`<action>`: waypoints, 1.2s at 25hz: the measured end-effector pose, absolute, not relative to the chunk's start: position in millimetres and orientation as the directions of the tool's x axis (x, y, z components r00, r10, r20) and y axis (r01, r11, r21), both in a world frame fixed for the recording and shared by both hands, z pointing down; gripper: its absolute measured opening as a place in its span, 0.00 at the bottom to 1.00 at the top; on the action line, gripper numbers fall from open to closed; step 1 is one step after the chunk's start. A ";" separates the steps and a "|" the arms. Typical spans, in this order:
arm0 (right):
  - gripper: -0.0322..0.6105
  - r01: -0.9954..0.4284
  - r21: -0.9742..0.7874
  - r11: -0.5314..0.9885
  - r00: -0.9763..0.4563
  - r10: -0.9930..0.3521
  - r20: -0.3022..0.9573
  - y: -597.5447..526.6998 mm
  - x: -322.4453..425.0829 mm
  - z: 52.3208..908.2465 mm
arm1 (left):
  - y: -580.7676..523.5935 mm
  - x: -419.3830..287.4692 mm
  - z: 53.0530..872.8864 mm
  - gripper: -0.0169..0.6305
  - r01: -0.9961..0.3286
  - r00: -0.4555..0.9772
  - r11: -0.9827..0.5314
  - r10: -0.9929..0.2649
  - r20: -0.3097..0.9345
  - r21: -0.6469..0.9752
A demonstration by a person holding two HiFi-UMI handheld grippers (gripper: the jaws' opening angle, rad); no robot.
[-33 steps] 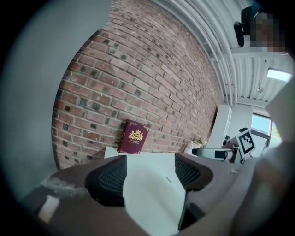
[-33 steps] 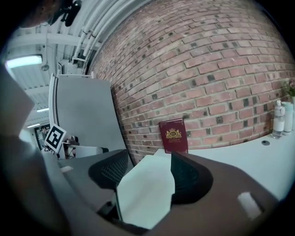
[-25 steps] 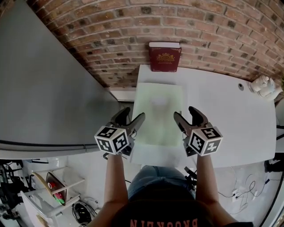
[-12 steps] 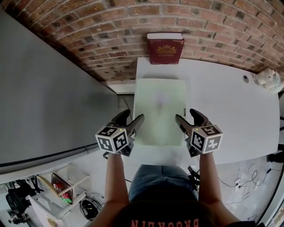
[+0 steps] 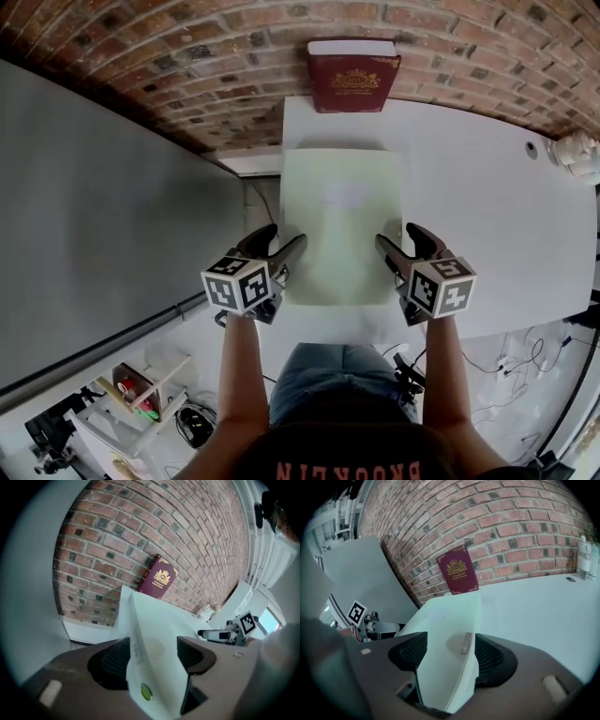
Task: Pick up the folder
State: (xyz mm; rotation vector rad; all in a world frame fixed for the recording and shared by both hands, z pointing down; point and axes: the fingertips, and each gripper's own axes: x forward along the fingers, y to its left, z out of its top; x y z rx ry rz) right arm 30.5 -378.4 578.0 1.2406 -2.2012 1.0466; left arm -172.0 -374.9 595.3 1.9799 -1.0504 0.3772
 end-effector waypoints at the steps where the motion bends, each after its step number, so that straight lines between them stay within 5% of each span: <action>1: 0.55 -0.847 -0.428 0.314 -0.531 -0.543 0.651 -378.3 29.6 581.1 | -375.1 -171.2 597.7 0.53 -0.785 0.609 -0.290 -0.528 0.592 0.548; 30: 0.51 -0.853 -0.445 0.275 -0.522 -0.484 0.702 -373.2 23.8 599.5 | -377.5 -163.5 610.3 0.48 -0.726 0.669 -0.232 -0.458 0.586 0.647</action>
